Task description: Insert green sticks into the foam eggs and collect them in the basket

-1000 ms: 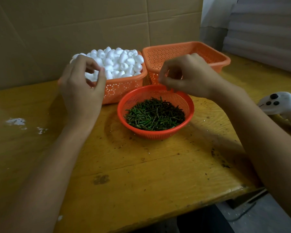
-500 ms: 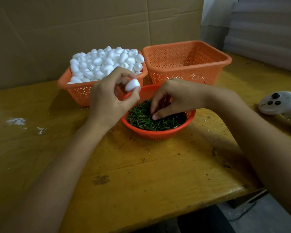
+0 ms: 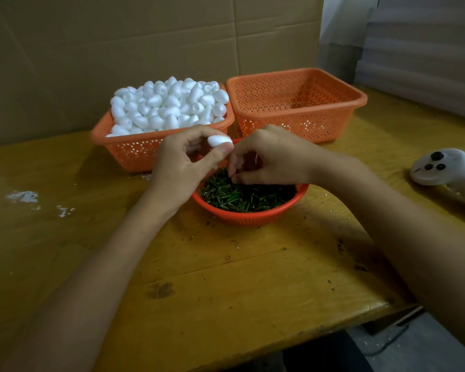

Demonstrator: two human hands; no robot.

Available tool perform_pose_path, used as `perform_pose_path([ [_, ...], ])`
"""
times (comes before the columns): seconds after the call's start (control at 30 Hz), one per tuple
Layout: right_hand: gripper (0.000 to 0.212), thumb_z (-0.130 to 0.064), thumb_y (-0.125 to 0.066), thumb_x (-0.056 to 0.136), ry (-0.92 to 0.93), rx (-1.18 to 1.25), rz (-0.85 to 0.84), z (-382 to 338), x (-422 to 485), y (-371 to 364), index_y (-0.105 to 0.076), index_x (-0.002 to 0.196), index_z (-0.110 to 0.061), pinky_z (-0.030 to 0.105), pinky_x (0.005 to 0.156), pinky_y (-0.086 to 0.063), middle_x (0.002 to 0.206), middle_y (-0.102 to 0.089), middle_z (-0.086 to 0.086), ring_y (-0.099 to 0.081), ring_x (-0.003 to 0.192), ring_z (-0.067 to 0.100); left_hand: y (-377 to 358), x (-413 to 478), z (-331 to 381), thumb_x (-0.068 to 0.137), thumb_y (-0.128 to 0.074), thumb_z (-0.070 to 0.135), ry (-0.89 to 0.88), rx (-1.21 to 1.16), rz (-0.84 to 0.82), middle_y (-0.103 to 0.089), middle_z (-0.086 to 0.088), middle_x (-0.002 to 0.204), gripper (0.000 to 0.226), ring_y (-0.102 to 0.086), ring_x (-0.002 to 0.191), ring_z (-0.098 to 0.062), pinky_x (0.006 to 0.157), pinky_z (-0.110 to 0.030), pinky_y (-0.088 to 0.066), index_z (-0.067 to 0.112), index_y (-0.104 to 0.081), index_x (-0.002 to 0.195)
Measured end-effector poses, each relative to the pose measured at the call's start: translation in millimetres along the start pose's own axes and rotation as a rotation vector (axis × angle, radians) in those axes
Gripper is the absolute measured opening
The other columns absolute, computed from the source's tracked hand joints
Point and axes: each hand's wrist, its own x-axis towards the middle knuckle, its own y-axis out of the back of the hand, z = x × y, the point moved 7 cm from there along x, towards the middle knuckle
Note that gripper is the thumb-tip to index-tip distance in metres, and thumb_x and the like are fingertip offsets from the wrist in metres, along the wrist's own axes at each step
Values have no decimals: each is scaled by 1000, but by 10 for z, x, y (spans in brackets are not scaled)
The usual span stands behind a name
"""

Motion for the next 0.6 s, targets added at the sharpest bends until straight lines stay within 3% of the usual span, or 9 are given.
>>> perform_pose_path([
  [0.33, 18, -24, -80, 84, -7, -22, -26, 12, 15, -37, -77, 101, -29, 37, 90, -52, 94, -74, -15, -68, 91, 5, -6, -20, 53, 95, -77, 12, 10, 22, 23, -78, -4, 93, 22, -72, 73, -20, 74, -47, -59, 8, -77, 117],
  [0.43, 17, -25, -81, 84, 1, -27, -18, 16, 21, -36, -77, 100, -28, 36, 88, -52, 93, -74, -15, -68, 90, 5, -17, -23, 44, 98, -74, 10, 25, -3, 20, -78, -7, 101, 26, -72, 74, -23, 70, -39, -59, 8, -75, 124],
  [0.6, 13, -30, -82, 83, 20, -38, 1, -7, 35, -31, -74, 93, -29, 37, 82, -52, 87, -72, -14, -65, 82, 6, -34, -16, 58, 101, -67, 5, 0, 2, 3, -73, -4, 107, 31, -68, 75, -8, 69, -20, -53, 6, -69, 132],
])
